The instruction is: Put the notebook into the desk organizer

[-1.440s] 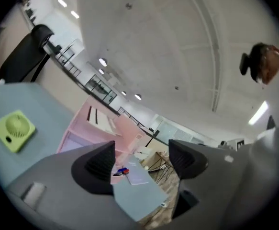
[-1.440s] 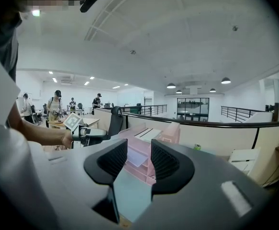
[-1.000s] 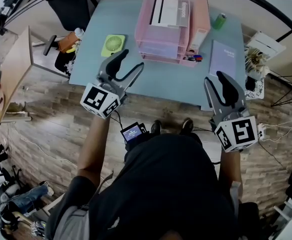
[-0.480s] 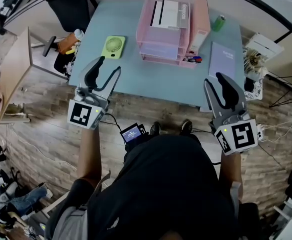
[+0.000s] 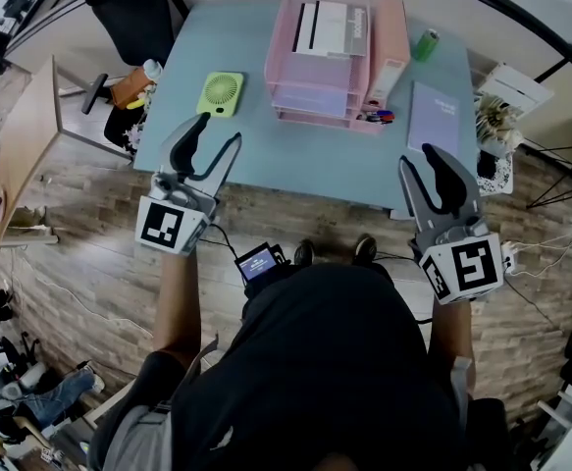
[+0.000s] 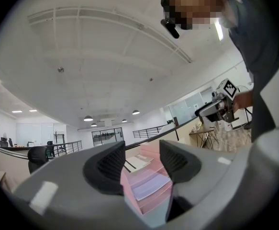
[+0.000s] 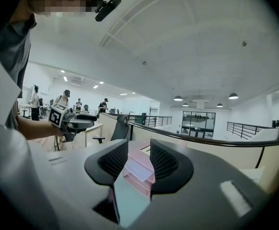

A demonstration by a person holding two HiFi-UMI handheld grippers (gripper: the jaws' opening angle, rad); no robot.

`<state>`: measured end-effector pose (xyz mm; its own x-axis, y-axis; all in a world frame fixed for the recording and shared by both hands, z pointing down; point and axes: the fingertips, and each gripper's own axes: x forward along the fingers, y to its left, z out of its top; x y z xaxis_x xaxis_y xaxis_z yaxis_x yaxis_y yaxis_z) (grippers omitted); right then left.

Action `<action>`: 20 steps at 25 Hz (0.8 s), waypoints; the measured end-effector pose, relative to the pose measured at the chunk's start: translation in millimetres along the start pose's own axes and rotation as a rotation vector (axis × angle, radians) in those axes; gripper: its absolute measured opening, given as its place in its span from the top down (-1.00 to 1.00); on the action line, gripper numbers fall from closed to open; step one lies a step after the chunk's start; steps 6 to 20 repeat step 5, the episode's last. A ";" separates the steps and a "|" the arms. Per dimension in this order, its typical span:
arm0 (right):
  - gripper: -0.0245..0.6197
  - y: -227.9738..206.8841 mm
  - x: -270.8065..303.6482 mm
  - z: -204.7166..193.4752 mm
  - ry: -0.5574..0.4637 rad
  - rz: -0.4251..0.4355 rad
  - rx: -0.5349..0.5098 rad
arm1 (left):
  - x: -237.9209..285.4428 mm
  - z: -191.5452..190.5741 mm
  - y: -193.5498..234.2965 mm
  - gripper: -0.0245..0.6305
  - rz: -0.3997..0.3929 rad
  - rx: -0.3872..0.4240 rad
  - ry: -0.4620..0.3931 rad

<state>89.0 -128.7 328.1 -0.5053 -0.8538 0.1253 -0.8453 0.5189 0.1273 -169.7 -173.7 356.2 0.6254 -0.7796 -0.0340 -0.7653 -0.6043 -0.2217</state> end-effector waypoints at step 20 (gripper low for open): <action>0.48 -0.2 -2.5 -2.5 0.006 -0.008 0.001 | -1.2 0.4 -1.4 0.09 -0.003 -0.007 -0.006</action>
